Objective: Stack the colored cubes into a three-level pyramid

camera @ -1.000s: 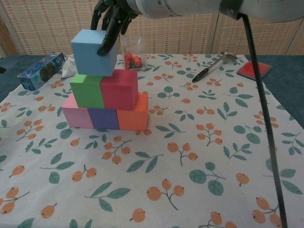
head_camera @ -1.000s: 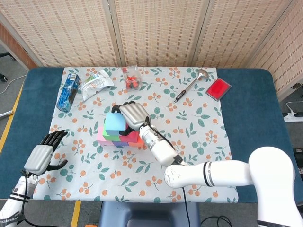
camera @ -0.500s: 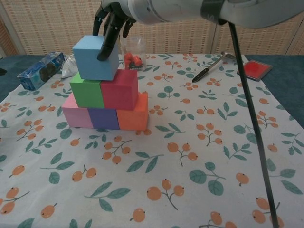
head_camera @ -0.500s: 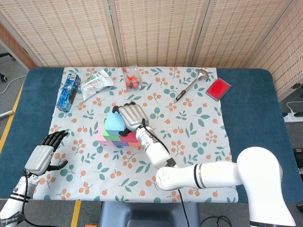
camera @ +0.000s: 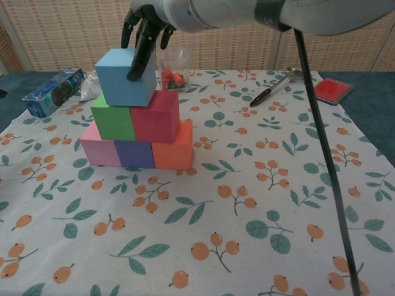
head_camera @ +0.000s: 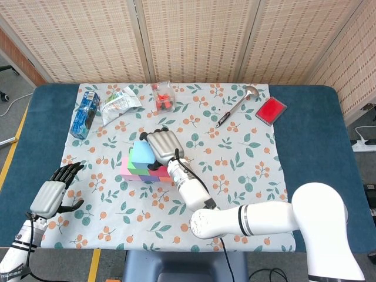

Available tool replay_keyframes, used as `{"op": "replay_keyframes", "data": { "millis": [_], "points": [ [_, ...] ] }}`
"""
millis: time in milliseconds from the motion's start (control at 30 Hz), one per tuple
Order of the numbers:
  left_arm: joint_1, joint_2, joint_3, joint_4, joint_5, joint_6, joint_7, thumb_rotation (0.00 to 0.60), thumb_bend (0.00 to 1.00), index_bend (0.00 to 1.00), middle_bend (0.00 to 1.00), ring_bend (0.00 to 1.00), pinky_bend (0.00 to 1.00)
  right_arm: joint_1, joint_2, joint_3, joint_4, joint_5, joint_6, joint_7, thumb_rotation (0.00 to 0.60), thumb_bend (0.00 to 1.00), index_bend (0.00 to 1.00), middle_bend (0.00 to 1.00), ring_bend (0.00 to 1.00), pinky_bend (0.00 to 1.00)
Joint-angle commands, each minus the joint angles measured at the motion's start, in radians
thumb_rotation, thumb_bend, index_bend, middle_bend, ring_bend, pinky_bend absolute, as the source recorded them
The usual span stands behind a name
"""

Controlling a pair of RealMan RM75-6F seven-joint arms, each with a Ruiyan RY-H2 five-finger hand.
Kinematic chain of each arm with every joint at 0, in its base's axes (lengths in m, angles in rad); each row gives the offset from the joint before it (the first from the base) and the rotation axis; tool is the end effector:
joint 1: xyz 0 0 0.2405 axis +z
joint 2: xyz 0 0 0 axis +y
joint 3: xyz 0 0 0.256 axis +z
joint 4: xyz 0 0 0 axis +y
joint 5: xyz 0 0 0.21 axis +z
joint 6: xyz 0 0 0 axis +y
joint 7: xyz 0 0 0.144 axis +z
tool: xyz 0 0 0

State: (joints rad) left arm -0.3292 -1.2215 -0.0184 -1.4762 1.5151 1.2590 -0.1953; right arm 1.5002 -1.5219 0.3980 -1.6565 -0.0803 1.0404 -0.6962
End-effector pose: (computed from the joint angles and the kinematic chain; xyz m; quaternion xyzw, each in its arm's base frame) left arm -0.2909 0.2489 0.1043 -0.6579 -0.4313 -0.4116 0.4601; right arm 0.0963 -0.3754 -0.0075 0.7367 -0.4358 0.3689 0.3623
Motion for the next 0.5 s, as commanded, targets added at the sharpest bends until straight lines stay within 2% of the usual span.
{"op": "replay_keyframes", "data": {
  "millis": [33, 500],
  "points": [
    [0.0, -0.001, 0.0, 0.002, 0.001, 0.0, -0.002, 0.6, 0.25, 0.07, 0.03, 0.0, 0.09, -0.002, -0.002, 0.001, 0.001, 0.0, -0.001, -0.003, 0.6, 0.2, 0.24, 0.4, 0.19, 0.16],
    [0.003, -0.003, 0.001, 0.008, 0.001, 0.002, -0.012, 0.6, 0.25, 0.07, 0.03, 0.0, 0.09, -0.006, -0.014, 0.008, 0.008, -0.005, 0.005, -0.02, 0.6, 0.2, 0.23, 0.4, 0.18, 0.15]
  ]
}}
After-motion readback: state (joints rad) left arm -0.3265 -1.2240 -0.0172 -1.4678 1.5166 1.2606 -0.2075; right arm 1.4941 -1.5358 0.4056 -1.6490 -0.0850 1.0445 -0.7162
